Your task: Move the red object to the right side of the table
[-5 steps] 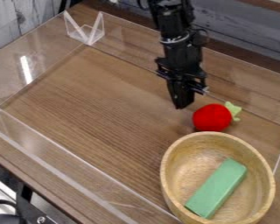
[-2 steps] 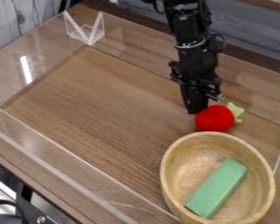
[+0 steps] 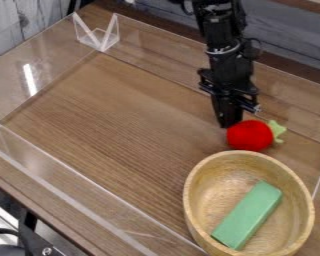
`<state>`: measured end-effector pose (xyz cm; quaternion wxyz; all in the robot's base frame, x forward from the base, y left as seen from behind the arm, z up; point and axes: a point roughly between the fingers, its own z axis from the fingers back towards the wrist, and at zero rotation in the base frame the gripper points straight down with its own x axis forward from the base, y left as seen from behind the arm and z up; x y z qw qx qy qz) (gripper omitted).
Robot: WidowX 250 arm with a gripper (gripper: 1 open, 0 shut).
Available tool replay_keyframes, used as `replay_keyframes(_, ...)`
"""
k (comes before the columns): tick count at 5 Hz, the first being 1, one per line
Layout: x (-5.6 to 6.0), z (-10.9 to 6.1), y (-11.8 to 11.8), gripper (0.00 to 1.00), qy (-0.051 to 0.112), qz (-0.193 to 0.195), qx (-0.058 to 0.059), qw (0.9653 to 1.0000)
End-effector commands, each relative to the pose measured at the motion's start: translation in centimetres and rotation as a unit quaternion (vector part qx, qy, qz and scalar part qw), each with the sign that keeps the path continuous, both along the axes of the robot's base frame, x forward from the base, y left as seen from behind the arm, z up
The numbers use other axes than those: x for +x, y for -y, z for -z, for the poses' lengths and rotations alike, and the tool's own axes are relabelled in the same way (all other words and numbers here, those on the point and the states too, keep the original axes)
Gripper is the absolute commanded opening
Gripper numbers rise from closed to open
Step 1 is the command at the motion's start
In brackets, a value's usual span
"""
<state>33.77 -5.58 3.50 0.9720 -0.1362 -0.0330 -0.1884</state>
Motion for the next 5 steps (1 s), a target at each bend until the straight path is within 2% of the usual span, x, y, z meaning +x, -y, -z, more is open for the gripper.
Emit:
replay_keyframes(1,1.48,-1.52,0.53,0.00,0.033,0.001,0.001,0.9995)
replay_keyframes(5,1.97,-1.06,0.36,0.00,0.027,-0.015,0.005,0.9995)
